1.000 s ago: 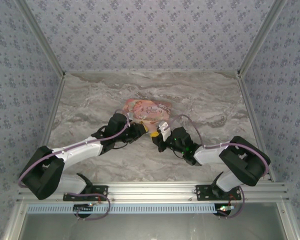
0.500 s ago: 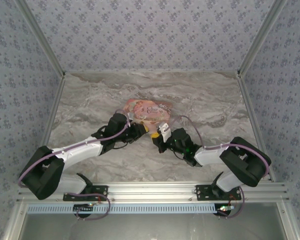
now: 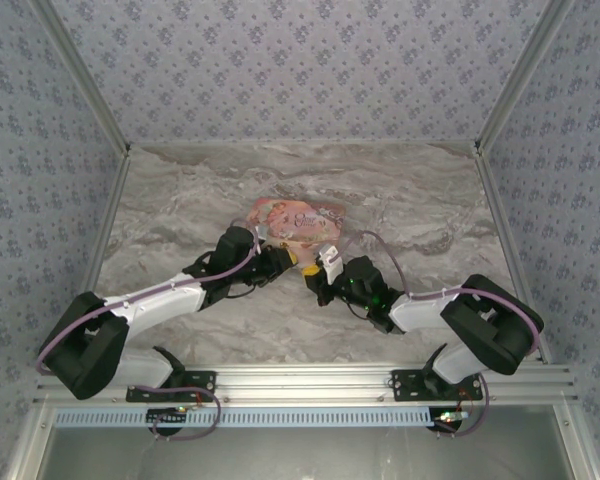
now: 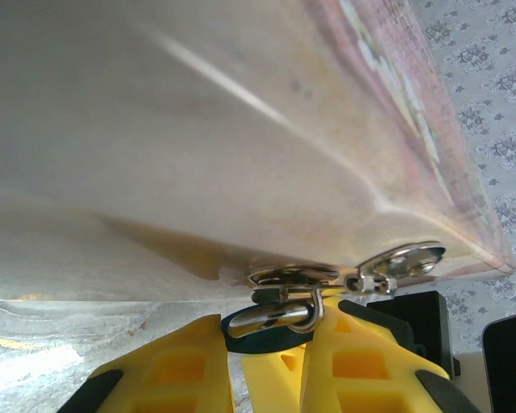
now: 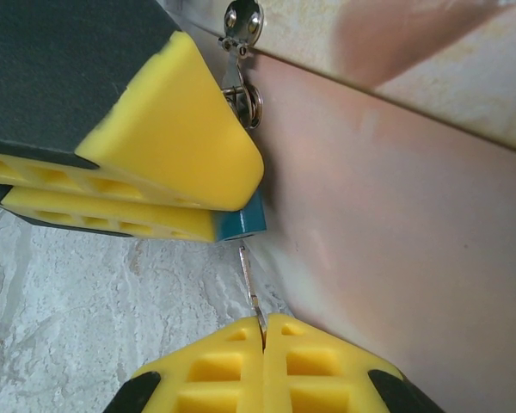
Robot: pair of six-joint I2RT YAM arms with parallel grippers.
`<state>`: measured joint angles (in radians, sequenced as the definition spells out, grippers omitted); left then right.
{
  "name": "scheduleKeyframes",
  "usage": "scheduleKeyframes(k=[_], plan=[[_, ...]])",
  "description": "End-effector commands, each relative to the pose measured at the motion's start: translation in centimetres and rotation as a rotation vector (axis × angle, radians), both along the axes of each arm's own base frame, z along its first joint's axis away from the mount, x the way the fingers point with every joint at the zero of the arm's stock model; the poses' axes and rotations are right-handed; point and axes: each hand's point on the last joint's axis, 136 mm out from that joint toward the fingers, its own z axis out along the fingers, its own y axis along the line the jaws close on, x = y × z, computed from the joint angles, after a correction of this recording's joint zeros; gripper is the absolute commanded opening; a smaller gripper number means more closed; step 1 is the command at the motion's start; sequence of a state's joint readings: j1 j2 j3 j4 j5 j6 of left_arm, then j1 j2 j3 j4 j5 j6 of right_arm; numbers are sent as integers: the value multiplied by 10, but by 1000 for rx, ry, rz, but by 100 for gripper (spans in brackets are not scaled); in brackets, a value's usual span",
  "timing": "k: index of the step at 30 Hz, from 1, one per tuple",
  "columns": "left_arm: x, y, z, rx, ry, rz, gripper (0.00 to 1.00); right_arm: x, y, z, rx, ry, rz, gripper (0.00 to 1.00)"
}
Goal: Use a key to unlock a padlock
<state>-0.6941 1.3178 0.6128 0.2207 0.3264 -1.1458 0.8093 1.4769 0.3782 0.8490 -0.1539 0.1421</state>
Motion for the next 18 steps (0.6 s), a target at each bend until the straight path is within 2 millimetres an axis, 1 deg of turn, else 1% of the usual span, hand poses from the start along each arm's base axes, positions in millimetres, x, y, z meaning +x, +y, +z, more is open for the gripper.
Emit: scheduleKeyframes(k=[1,18], plan=[[-10,-17,31,-91,-41,-85,15,13,0,23,55,-39,-34,0],[-10,-17,29,-90,-37,-89,15,15,8,41,111,-51,-6,0]])
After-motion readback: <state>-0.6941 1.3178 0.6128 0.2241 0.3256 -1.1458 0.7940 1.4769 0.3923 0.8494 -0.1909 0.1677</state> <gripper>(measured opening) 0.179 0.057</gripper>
